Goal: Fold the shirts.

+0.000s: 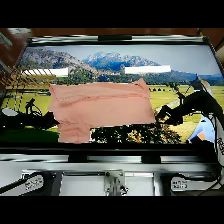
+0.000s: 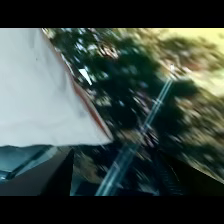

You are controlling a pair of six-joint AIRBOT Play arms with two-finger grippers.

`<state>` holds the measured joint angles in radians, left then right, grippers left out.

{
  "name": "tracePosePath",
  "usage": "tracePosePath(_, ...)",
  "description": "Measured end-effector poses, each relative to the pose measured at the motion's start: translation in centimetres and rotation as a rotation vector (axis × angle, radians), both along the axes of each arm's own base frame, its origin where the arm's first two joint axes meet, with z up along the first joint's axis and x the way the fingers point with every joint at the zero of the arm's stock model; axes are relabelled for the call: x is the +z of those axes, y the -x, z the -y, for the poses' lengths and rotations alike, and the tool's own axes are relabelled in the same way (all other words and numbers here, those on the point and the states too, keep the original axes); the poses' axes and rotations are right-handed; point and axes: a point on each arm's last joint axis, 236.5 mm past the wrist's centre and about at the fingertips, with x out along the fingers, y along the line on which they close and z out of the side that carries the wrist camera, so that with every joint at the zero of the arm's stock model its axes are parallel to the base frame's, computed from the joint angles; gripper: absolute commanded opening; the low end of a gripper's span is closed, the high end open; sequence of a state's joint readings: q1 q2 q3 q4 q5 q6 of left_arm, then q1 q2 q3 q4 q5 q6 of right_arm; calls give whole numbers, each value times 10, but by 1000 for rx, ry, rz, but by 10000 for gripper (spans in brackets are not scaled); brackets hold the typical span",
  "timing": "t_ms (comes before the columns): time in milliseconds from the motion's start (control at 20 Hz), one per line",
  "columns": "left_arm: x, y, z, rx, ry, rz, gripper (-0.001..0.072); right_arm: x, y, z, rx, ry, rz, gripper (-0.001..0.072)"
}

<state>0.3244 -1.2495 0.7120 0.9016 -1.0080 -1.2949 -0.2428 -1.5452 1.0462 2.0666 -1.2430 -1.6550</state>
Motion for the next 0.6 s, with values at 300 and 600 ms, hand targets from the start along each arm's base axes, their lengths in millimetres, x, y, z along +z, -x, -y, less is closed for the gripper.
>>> tracePosePath(300, 22, -9, -1, -4, -17, 72, 35, -14, -10, -35, 23, -35, 16, 373)
tracePosePath(600, 92, -50, -9, -53, -58, 240, 32, 23, -46, -49, 126, 7, 205, 66)
